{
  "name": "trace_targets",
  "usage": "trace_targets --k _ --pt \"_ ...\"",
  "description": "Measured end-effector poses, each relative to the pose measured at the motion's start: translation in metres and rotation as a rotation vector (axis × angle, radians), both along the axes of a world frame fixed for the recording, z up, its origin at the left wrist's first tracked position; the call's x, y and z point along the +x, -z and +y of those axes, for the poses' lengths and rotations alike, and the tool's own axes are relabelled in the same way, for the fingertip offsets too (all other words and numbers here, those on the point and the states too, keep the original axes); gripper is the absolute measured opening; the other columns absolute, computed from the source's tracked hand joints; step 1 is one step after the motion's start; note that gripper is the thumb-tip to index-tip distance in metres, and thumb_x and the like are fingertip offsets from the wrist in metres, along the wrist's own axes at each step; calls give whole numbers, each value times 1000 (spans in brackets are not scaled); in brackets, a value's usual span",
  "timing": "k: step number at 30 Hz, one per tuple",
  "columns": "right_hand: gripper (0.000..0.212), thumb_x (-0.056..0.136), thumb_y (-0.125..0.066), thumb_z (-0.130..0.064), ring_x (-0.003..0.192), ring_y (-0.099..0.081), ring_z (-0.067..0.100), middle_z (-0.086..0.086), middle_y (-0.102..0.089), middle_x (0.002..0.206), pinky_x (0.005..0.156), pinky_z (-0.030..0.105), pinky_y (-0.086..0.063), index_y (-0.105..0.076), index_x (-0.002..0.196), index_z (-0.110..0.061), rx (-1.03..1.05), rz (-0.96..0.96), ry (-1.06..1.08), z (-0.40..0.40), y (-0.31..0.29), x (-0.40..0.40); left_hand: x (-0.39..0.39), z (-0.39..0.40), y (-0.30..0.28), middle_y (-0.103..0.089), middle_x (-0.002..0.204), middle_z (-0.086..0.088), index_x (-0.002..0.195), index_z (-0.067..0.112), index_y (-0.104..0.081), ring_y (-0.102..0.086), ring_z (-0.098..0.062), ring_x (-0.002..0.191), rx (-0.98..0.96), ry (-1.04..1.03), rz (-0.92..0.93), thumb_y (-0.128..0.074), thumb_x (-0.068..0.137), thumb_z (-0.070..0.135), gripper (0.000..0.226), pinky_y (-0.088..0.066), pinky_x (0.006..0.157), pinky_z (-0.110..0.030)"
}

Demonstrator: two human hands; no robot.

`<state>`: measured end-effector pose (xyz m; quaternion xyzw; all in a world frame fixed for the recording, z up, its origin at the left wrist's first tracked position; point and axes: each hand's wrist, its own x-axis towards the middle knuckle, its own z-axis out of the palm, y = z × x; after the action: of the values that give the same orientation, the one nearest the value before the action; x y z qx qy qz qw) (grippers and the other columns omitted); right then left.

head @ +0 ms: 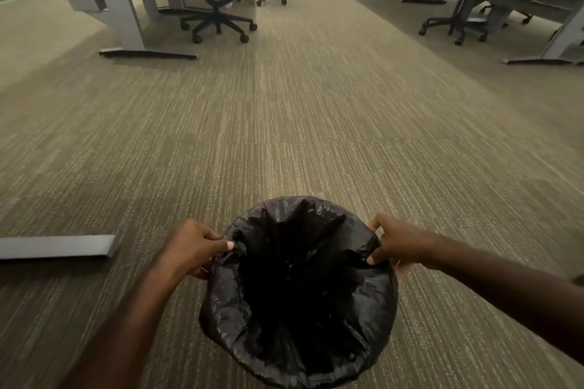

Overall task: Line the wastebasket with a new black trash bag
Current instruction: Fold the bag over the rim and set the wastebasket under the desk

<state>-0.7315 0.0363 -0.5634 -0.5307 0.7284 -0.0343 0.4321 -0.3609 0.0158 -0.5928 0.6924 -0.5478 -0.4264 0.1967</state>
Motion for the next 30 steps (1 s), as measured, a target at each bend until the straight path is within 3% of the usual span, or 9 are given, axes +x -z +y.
trace_targets --k 5,9,14,17,20,23,25,28,30 --pt "45 83 -76 -4 84 -70 27 15 -68 99 60 34 -58 -52 119 -13 -94 -30 6 -5 2 -1 -1 -1 3 -73 70 -17 73 5 -75 -67 -24 55 -35 -60 13 -77 81 13 12 -59 46 -35" --pt "38 84 -76 -9 95 -72 38 23 -70 103 76 53 -60 -55 115 -17 -199 -76 15 -13 4 -1 -2 -2 1 -72 68 -14 72 5 -73 -67 -18 51 -59 -100 90 -76 83 11 13 -53 41 -26" --pt "33 87 -76 -24 75 -72 19 10 -71 89 55 30 -56 -58 114 -17 -224 -159 72 -17 6 0 0 -2 6 -74 74 -15 77 3 -74 -71 -23 58 -71 -162 144 -76 83 14 13 -57 48 -31" --pt "34 83 -79 -32 72 -72 20 9 -73 89 60 34 -60 -58 108 -21 -237 -173 95 -9 6 -4 2 1 9 -72 72 -15 81 -2 -72 -65 -12 44 -65 -214 183 -75 84 14 16 -56 45 -29" --pt "34 81 -81 -26 63 -71 23 14 -73 90 58 37 -62 -60 104 -12 -205 -209 162 4 14 -3 3 3 8 -71 72 -15 80 -2 -70 -64 -13 43 -62 -242 217 -74 85 12 15 -55 42 -28" --pt "30 82 -81 -17 71 -76 29 18 -75 94 63 42 -64 -65 103 -3 -165 -256 212 14 22 1 1 4 6 -70 69 -13 78 0 -69 -63 -10 40 -71 -261 224 -73 85 11 14 -54 40 -26" --pt "24 83 -78 -11 78 -77 28 17 -77 94 61 38 -63 -67 103 -1 -159 -315 248 17 24 3 0 5 7 -71 70 -13 76 2 -70 -65 -13 44 -85 -252 206 -74 85 13 14 -55 42 -26" --pt "17 85 -74 -5 69 -76 18 17 -78 93 51 26 -57 -69 100 1 -158 -381 294 17 22 6 1 10 8 -72 72 -15 72 4 -70 -67 -17 50 -109 -251 207 -73 85 13 16 -57 46 -29" --pt "16 86 -72 -2 70 -76 19 19 -77 94 51 26 -57 -69 101 3 -160 -410 299 13 20 9 4 12 7 -73 73 -15 72 4 -71 -70 -22 56 -139 -275 199 -74 84 14 16 -59 49 -32"
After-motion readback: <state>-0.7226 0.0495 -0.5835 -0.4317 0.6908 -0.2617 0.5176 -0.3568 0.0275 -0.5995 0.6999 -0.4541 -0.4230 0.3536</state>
